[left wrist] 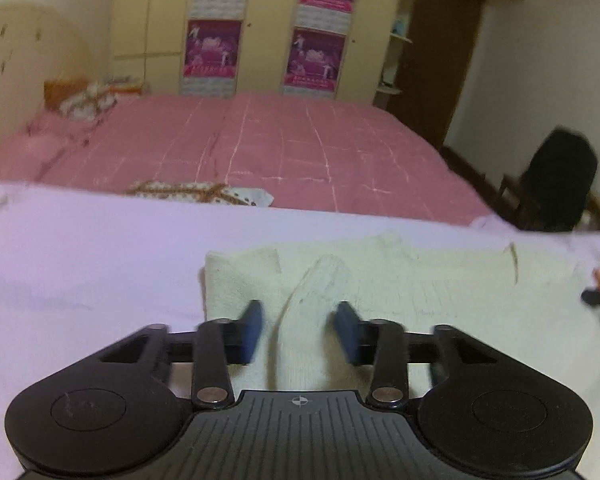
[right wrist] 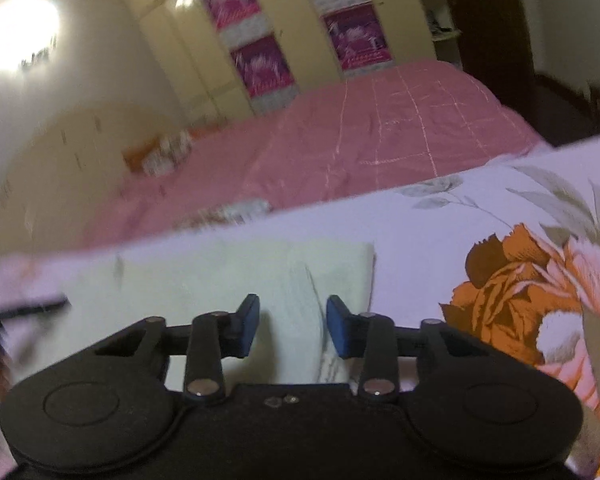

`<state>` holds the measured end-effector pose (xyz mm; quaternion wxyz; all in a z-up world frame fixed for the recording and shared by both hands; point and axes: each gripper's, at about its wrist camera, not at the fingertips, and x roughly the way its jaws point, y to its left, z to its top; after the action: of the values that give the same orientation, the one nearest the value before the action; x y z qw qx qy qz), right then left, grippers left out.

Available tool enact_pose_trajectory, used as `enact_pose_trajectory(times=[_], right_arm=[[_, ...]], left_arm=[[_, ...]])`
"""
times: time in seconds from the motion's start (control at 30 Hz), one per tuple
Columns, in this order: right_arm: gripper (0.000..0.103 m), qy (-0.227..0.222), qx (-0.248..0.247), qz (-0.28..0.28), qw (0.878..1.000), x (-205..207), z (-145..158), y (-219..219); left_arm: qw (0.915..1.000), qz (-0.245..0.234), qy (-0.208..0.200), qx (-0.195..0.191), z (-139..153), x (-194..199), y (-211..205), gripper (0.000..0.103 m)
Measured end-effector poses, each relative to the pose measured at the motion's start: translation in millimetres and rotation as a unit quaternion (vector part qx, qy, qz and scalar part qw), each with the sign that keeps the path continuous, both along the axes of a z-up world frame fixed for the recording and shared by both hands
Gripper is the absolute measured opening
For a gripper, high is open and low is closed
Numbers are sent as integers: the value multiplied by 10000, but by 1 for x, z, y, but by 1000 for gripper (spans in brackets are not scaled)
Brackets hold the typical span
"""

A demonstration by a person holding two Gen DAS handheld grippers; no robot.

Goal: Fold small clothes

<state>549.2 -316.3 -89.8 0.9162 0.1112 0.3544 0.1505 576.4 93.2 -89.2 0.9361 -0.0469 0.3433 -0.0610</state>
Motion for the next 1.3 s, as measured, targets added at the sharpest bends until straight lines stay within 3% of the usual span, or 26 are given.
enact_pose_trajectory(times=[0.03, 0.1, 0.13, 0.33, 0.5, 0.63, 0.67, 0.7, 0.73, 0.77, 0.8, 0.87, 0.93, 1.03, 1.07, 1.1, 1.13, 1.2, 1.3], right_arm=[[26, -32, -294, 30, 9996, -1, -1, 8], [10, -180, -618, 137, 9978, -7, 0, 20], [5, -246, -685, 208, 9971, -7, 2, 24], [4, -1106, -1104, 192, 9875, -26, 23, 36], [4, -1231, -1124, -27, 9860, -6, 21, 33], [4, -1026, -1115, -60, 9884, 18, 7, 35], [4, -1004, -1091, -39, 9889, 17, 6, 35], [5, -979, -1029, -23, 9899, 16, 6, 33], [8, -943, -959, -19, 9909, 15, 7, 31], [10, -913, -889, 2, 9918, 13, 6, 28], [11, -890, -829, 13, 9926, 12, 6, 26], [14, -817, -755, 44, 9938, 12, 4, 25], [14, -749, -748, 84, 9943, 13, 2, 26], [12, -643, -828, 75, 9945, 14, -1, 29], [11, -601, -852, 72, 9945, 14, -2, 30], [10, -565, -877, 75, 9945, 15, -3, 30], [6, -536, -892, 90, 9945, 15, -5, 31], [5, -555, -916, 172, 9941, 12, -7, 31], [4, -886, -1108, 211, 9897, 0, 0, 35]], left_arm=[[10000, -31, -14, -10, 4, -1, -2, 13], [9999, 9, -127, -26, 10, -4, -3, 4], [9997, 70, -231, -64, 14, -8, -2, 3], [9883, 480, -1408, -337, 40, -41, 6, 2], [9905, 759, -1129, -207, 38, -27, 10, 2], [9950, 384, -879, -278, 35, -35, 2, 3], [9958, 306, -839, -221, 36, -38, -2, 9], [9962, 246, -815, -208, 37, -39, -7, 39], [9958, 229, -856, -238, 38, -40, -6, 83], [9940, 214, -1046, -246, 41, -46, -9, 91], [9932, 129, -1136, -216, 45, -49, -11, 91], [9952, -4, -960, -212, 43, -40, -16, 83], [9976, -114, -676, -109, 42, -33, -21, 54], [9998, -141, -99, 25, 33, -19, -23, 34], [9999, -140, 9, 34, 29, -17, -22, 32], [9999, -156, 5, 28, 27, -18, -21, 24], [9998, -191, -11, 32, 26, -16, -21, 7], [9995, -245, -171, 38, 28, -20, -20, 5], [9967, -136, -800, 52, 41, -37, -22, 5]])
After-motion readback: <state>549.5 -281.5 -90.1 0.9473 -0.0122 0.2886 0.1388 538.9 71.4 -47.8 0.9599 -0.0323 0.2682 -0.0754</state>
